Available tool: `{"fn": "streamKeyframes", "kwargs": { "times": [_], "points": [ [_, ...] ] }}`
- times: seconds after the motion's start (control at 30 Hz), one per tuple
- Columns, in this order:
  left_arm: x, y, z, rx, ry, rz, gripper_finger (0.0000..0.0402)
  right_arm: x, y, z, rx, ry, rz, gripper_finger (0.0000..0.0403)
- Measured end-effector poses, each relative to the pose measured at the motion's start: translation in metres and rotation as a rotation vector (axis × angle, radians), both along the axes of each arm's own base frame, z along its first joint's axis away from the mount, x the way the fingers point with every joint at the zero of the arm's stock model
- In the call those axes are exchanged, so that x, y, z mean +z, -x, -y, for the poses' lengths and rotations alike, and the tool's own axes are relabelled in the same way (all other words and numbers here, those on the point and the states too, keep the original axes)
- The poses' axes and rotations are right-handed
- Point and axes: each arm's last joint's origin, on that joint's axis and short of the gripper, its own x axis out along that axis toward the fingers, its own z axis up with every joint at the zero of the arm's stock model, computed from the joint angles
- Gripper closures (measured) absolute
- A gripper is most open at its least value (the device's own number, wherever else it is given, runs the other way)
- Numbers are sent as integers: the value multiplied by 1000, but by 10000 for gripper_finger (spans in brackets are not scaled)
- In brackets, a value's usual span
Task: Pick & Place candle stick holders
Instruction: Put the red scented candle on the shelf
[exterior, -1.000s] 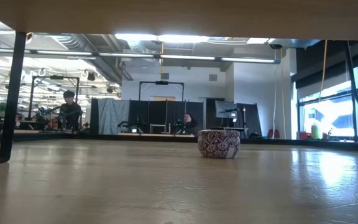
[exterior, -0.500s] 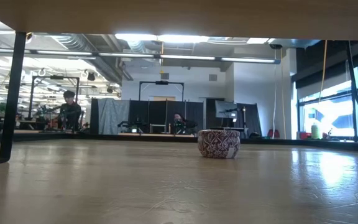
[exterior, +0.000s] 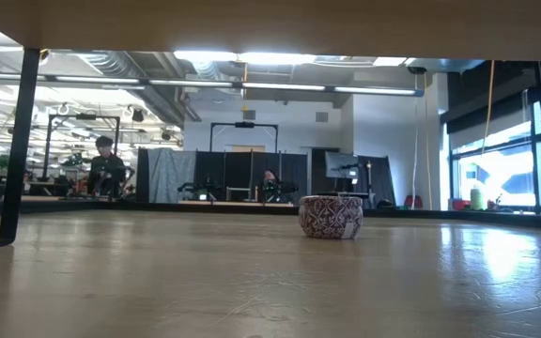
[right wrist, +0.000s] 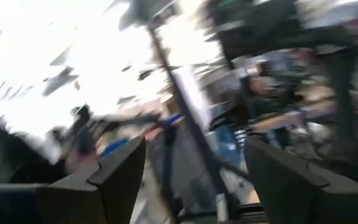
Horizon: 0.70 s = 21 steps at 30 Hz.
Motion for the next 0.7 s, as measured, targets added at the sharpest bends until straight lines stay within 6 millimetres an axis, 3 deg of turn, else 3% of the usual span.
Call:
{"fn": "streamKeyframes", "kwargs": {
  "times": [0.13, 0.27, 0.4, 0.57, 0.7],
  "points": [
    [-2, -5, -7, -8, -28, -19, 396, 0, 1, 13, -99, -178, -122, 138],
    [-11, -17, -16, -131, -37, -35, 398, -6, 1, 17, -161, -315, -238, 173],
    [-29, -29, -31, -262, 60, -77, 399, -10, 1, 12, -142, -403, -311, 243],
    [-47, -43, -47, -443, 197, -202, 400, -9, 2, -7, -117, -424, -351, 373],
    [-49, -47, -53, -510, 231, -220, 400, -8, 2, -26, -174, -392, -463, 398]
  ]
}}
